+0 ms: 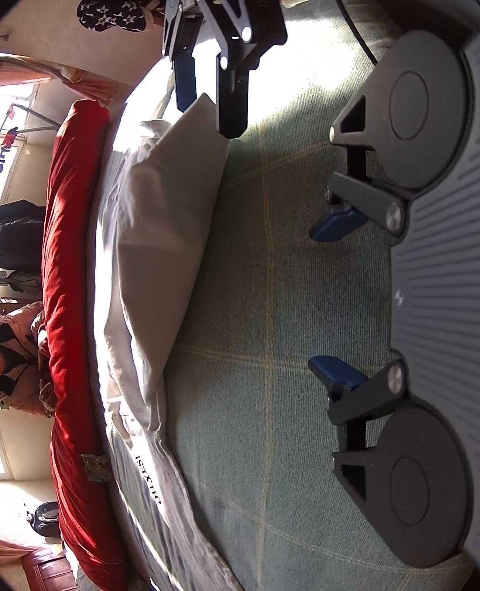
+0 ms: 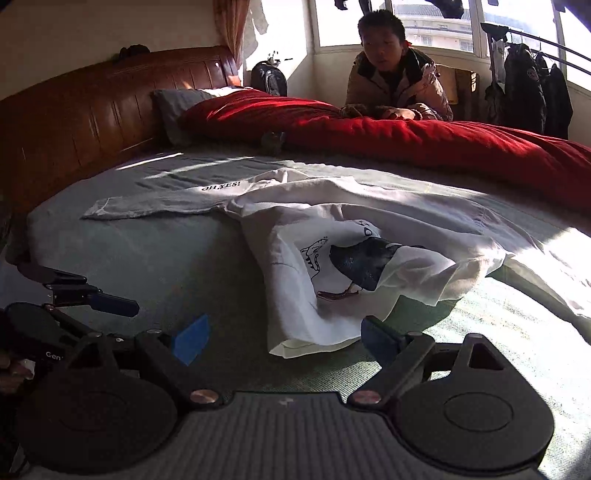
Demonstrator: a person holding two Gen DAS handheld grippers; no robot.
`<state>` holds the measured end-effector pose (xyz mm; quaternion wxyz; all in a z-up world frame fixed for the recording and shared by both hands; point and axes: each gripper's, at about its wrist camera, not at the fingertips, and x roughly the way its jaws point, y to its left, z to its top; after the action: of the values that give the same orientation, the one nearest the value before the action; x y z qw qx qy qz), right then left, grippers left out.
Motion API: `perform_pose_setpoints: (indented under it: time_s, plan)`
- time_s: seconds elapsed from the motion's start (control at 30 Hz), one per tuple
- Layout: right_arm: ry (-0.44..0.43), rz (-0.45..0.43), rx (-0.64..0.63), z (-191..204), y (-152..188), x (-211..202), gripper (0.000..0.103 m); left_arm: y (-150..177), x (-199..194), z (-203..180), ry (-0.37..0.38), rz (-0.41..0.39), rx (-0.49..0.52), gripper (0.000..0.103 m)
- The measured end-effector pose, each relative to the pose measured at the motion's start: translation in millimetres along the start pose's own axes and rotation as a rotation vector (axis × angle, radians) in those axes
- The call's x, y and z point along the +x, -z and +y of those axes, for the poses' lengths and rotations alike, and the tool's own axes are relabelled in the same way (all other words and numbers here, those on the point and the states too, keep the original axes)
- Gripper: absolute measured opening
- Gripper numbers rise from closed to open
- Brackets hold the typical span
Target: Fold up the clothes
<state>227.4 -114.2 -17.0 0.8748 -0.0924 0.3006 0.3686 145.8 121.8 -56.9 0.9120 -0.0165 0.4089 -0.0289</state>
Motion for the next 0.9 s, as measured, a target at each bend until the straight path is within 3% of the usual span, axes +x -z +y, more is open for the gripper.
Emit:
perform_pose_setpoints:
  time_s: [0.1,0.17,0.23,0.3,0.4,0.5,0.8,0.87,0.9]
  plan:
    - [0.037,0.039,-0.106,12.6,-0.9,19.2,0.092,2.1,3.8,5.6,0.005,0.002,-0.011,0.069]
    - [0.064,0.066,-0.156,17.4,0.2,30.5,0.081,4.2,3.8,8.8,0.01,-0.002,-0.017,0.069]
    - [0.132,0.103,-0.217,21.4,1.3,43.7,0.051,7.0,1.6,13.5,0.015,-0.01,-0.027,0.069]
    - [0.186,0.126,-0.261,24.7,1.9,52.0,0.029,9.8,-0.6,17.7,0.019,-0.015,-0.035,0.069]
    - [0.166,0.127,-0.235,26.0,-2.9,51.0,0.017,13.2,-6.9,23.7,0.018,-0.026,-0.047,0.069]
    - [0.098,0.109,-0.172,30.6,-15.8,41.8,0.013,16.1,-14.4,30.0,0.011,-0.042,-0.059,0.069]
    - [-0.108,0.045,-0.059,61.0,-64.6,20.3,0.015,20.4,-40.4,42.6,-0.012,-0.094,-0.083,0.069]
    - [-0.152,0.047,-0.029,66.2,-72.4,18.8,0.029,21.2,-43.2,43.5,-0.019,-0.097,-0.086,0.069]
    - [-0.167,0.044,-0.019,69.9,-74.2,17.8,0.043,21.7,-44.2,43.8,-0.02,-0.098,-0.088,0.069]
